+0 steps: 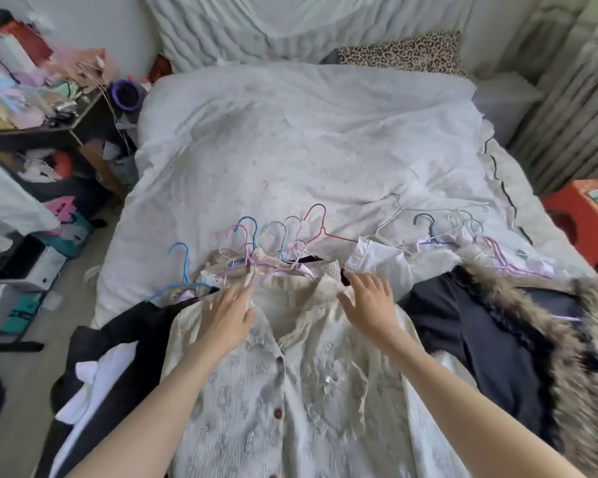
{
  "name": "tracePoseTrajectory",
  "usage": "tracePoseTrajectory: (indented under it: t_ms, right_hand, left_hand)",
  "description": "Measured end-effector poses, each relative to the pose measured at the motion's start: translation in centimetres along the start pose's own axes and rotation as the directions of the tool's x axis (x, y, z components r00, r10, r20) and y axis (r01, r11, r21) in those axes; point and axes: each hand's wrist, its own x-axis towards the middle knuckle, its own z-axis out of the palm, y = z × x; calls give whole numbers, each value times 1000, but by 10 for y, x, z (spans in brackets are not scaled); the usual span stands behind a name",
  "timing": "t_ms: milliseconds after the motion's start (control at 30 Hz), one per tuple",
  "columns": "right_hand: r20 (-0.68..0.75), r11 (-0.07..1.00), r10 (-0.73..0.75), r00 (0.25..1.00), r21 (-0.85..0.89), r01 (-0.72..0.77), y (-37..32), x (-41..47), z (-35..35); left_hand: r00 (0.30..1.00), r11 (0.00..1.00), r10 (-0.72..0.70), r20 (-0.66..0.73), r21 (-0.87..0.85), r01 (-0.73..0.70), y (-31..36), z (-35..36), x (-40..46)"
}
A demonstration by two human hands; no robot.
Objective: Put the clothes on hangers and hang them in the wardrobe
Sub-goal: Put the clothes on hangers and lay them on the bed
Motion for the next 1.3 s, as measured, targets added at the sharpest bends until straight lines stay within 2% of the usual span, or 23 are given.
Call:
tracePoseTrajectory:
  t_ms: [67,167,300,367,467,600,700,800,967,1167,1233,1300]
  right_hand:
    - [-90,998,-49,995,29,51,5,-23,2]
    - [-240,998,-61,969,17,67,10,-67,1]
    - [-199,999,-17,980,-44,8,7,-146,0]
    - [-193,996,18,981,-84,-35,5,-187,0]
    - [-182,983,145,972,-88,-163,1,-249,-3]
    - [-261,916,360,896,-85,-393,-6,-326,-16]
    - [-386,856,486,784,30,-516,-15,-389,-26]
    - [-491,779,588,643,129,-614,-24,-451,-27]
    - [-539,575,750,383,245,-781,-27,-542,-30]
    - [-550,252,835,22,346,-904,-24,-647,-43]
    - [-546,143,831,-105,392,-909,-20,-682,-45]
    - [-528,50,824,-207,430,-901,-17,-715,-45]
  left_hand:
    - [999,998,0,38,-68,2,14,7,-21]
    - [998,990,68,9,-125,-67,40,6,-55]
    - [991,948,125,-39,-290,-131,67,12,-117]
    - [988,946,153,19,-291,-141,78,18,-150]
    - [954,938,294,62,-210,-276,98,29,-195]
    - [874,865,482,61,-195,-463,123,28,-232]
    - [769,769,635,76,-163,-618,139,24,-261]
    - [626,631,774,93,-193,-751,153,26,-296]
    - [377,378,924,61,-297,-877,210,31,-348]
    - [8,13,1000,17,-315,-949,304,43,-423]
    - [-71,-52,997,43,-352,-934,332,57,-449]
    - [-108,-56,988,115,-383,-922,360,76,-475]
